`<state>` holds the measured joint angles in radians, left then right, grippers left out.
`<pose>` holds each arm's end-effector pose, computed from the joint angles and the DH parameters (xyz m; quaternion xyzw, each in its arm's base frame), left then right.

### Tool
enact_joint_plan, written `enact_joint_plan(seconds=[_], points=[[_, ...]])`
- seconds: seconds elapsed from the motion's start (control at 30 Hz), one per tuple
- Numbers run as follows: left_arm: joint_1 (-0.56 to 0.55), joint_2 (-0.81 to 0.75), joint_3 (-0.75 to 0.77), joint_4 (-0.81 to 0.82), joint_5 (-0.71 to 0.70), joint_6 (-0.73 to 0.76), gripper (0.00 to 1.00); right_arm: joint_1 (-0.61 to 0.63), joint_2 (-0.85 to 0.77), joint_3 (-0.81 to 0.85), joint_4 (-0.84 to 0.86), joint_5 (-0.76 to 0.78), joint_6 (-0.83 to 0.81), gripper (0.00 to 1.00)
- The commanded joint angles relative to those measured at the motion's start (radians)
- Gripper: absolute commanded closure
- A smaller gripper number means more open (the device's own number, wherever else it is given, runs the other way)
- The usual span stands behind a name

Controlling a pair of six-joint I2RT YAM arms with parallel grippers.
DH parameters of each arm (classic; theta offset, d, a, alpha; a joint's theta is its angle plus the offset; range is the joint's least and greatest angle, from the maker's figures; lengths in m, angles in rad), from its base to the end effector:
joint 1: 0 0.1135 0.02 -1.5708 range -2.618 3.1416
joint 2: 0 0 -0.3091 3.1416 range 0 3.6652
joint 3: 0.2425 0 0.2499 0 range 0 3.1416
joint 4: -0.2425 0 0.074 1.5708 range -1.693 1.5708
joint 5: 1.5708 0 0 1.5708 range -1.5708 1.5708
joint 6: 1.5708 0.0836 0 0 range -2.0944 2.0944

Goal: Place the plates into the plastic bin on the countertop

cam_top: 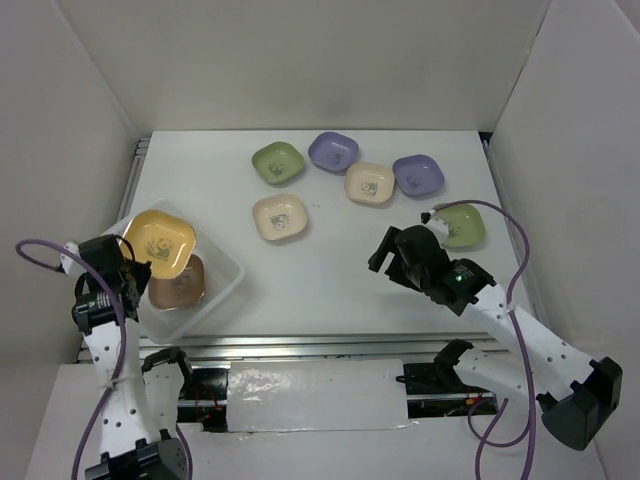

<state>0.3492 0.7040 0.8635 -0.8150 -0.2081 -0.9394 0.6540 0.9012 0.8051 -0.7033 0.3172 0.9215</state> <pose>0.1236 0.0634 0.3164 -0.5726 0.6858 -0.0387 0.4476 0.1606 0.0902 0.2823 0.1809 0.8988 0.1601 0.3658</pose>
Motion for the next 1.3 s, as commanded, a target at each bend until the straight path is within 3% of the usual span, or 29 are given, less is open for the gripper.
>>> enact_joint_plan(seconds=[0.0, 0.17, 0.2, 0.23, 0.27, 0.3, 0.33, 0.37, 0.53, 0.67, 0.83, 0.97, 1.13, 1.23, 1.27], points=[[0.094, 0.015, -0.112, 0.008, 0.171, -0.117, 1.0, -0.016, -0.005, -0.003, 0.076, -0.04, -0.052, 0.1], [0.151, 0.029, -0.221, 0.054, 0.219, -0.182, 1.0, -0.074, 0.031, -0.036, 0.201, -0.124, -0.113, 0.08], [0.152, -0.009, -0.234, 0.091, 0.225, -0.188, 1.0, -0.083, 0.059, -0.046, 0.235, -0.145, -0.124, 0.0], [0.152, -0.03, -0.265, 0.103, 0.236, -0.202, 0.92, -0.091, 0.076, -0.07, 0.325, -0.162, -0.131, 0.0], [0.151, -0.053, -0.277, 0.108, 0.231, -0.208, 0.79, -0.103, 0.096, -0.078, 0.368, -0.199, -0.141, 0.0], [0.151, -0.085, -0.284, 0.103, 0.23, -0.213, 0.55, -0.106, 0.152, -0.081, 0.408, -0.226, -0.148, 0.0], [0.151, -0.109, -0.281, 0.099, 0.217, -0.214, 0.19, -0.114, 0.238, -0.066, 0.471, -0.275, -0.15, 0.0], [0.149, -0.116, -0.276, 0.093, 0.214, -0.214, 0.01, -0.114, 0.239, -0.048, 0.496, -0.297, -0.15, 0.0], [0.148, -0.132, -0.178, 0.022, 0.182, -0.181, 0.01, -0.083, 0.589, 0.162, 0.582, -0.383, -0.138, 0.0], [0.14, -0.187, -0.112, 0.011, 0.245, -0.121, 0.01, -0.045, 0.841, 0.374, 0.524, -0.32, -0.076, 0.0], [0.137, -0.216, -0.047, 0.065, 0.36, 0.016, 0.01, -0.042, 1.03, 0.584, 0.466, -0.285, 0.031, 0.02], [0.134, -0.135, 0.049, 0.051, 0.44, 0.129, 0.01, -0.037, 1.192, 0.733, 0.381, -0.29, 0.05, 0.08], [0.134, -0.089, 0.121, 0.04, 0.453, 0.221, 0.01, -0.008, 1.327, 0.948, 0.205, -0.256, 0.016, 0.3], [0.134, -0.074, 0.131, 0.062, 0.496, 0.26, 0.01, -0.011, 1.346, 0.951, 0.194, -0.277, 0.016, 0.53], [0.132, -0.066, 0.134, 0.08, 0.541, 0.269, 0.01, -0.011, 1.341, 0.939, 0.205, -0.28, 0.022, 0.72]])
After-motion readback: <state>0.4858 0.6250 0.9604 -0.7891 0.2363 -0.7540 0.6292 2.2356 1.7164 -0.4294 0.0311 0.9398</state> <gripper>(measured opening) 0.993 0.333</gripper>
